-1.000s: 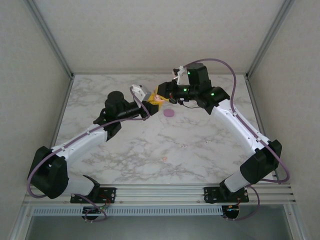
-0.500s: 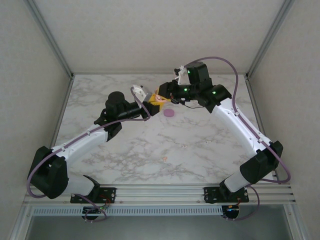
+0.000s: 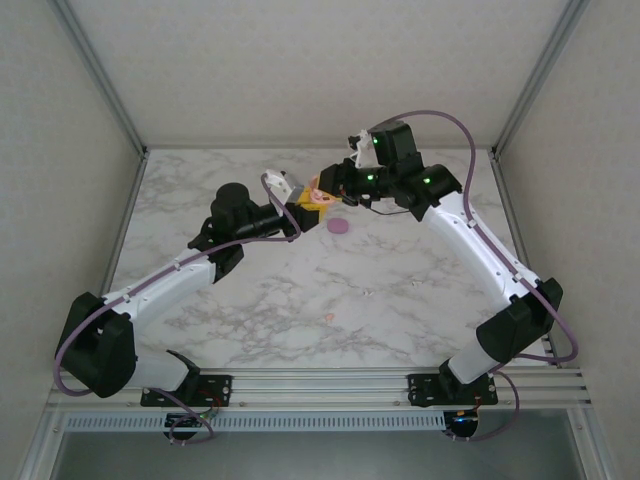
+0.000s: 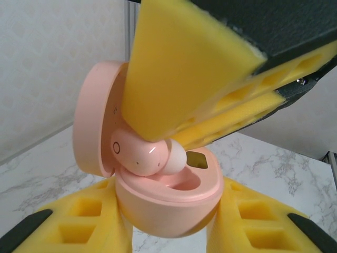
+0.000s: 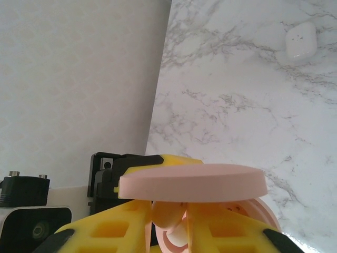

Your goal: Insert wireless bluetooth earbuds into charging case

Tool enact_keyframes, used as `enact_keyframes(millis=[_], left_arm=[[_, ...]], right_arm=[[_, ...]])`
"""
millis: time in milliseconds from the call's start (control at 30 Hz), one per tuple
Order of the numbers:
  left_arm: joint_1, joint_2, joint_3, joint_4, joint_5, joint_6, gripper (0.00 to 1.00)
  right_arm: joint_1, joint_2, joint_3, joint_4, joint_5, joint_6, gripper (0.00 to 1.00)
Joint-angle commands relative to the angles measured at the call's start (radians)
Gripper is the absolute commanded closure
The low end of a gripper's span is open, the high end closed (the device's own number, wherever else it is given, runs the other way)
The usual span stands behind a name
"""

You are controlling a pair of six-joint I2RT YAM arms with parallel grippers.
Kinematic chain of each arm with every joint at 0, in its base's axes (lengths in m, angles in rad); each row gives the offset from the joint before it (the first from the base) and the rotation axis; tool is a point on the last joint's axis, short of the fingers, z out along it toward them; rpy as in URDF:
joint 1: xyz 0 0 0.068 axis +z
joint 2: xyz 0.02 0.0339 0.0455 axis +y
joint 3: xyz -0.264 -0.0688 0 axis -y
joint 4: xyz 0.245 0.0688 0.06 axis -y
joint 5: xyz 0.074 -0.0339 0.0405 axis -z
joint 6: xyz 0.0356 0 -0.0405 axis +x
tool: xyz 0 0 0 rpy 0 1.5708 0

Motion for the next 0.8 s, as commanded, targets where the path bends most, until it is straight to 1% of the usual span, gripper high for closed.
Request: enact_keyframes(millis=[0, 100, 200, 300, 467, 767], left_arm=[[-0.007, -0.029, 0.048, 0.101, 0.013, -0.012, 0.76], [-0.007, -0.025, 0.050, 0.103, 0.016, -0.013, 0.75], [-0.008, -0.024, 0.049, 0.101, 0.017, -0.013, 0.76], [-0.007, -0.022, 0.051, 0.097, 0.022, -0.016, 0.76], [-0.006, -0.025, 0.051, 0.092, 0.016, -0.013, 0.76], [-0.007, -0.018, 0.053, 0.101, 0.002, -0.019, 0.76]], right_arm=[[0.006, 0.003, 0.003, -0.098, 0.026, -0.030, 0.76], [0.006, -0.006, -0.002, -0.084, 0.001, -0.029, 0.75], [0.008, -0.009, -0.006, -0.052, -0.038, -0.025, 0.73], [0.006, -0.006, -0.005, -0.037, -0.057, -0.018, 0.74], [0.007, 0.002, -0.005, -0.037, -0.068, -0.021, 0.81], [0.008, -0.015, -0.025, 0.004, -0.117, -0.002, 0.79]])
